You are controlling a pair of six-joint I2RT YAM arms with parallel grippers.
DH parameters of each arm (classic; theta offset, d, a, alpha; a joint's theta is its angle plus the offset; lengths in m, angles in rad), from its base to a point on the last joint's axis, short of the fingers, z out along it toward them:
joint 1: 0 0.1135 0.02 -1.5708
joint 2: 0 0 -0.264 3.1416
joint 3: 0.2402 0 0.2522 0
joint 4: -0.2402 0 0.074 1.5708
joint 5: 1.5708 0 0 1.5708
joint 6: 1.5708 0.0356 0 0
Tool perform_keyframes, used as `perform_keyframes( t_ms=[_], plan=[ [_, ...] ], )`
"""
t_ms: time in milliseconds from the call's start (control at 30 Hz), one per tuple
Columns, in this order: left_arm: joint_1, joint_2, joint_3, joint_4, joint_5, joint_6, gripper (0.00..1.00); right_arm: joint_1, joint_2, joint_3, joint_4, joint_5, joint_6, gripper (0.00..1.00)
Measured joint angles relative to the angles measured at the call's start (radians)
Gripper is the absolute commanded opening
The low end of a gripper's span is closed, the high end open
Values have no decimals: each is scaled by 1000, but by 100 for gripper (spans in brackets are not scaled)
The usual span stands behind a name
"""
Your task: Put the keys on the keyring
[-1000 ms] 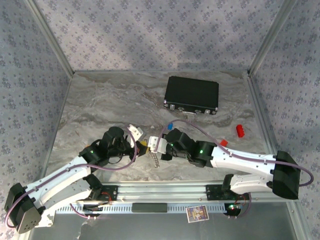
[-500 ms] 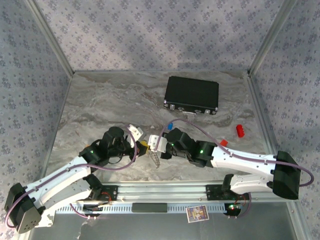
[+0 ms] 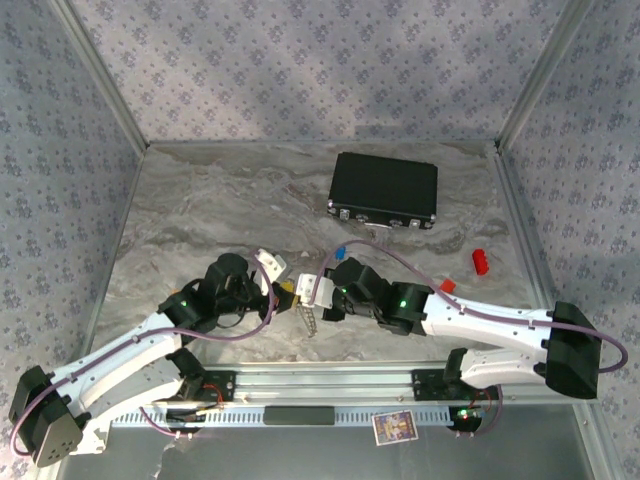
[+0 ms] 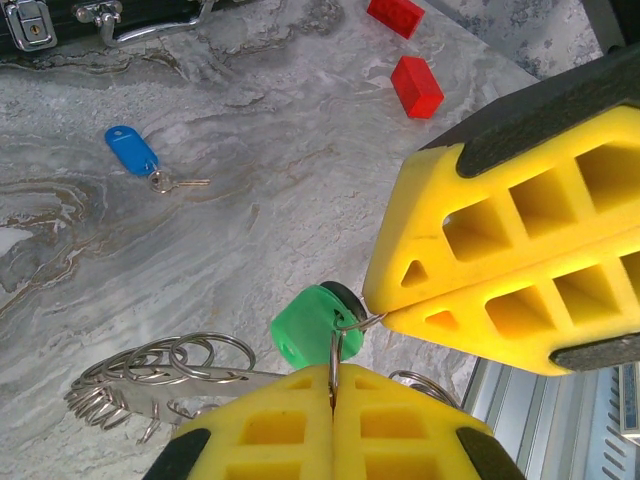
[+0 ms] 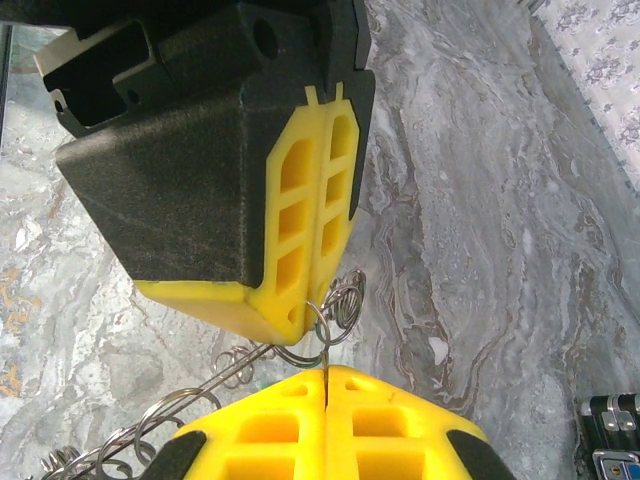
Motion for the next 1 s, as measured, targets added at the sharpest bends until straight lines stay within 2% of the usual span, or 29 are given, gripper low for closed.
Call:
perform_keyframes(
  t_ms=[1000],
  plan=[
    [-4, 0, 0, 1, 12, 1, 0, 0, 1, 0, -20, -49, -11, 0]
  ],
)
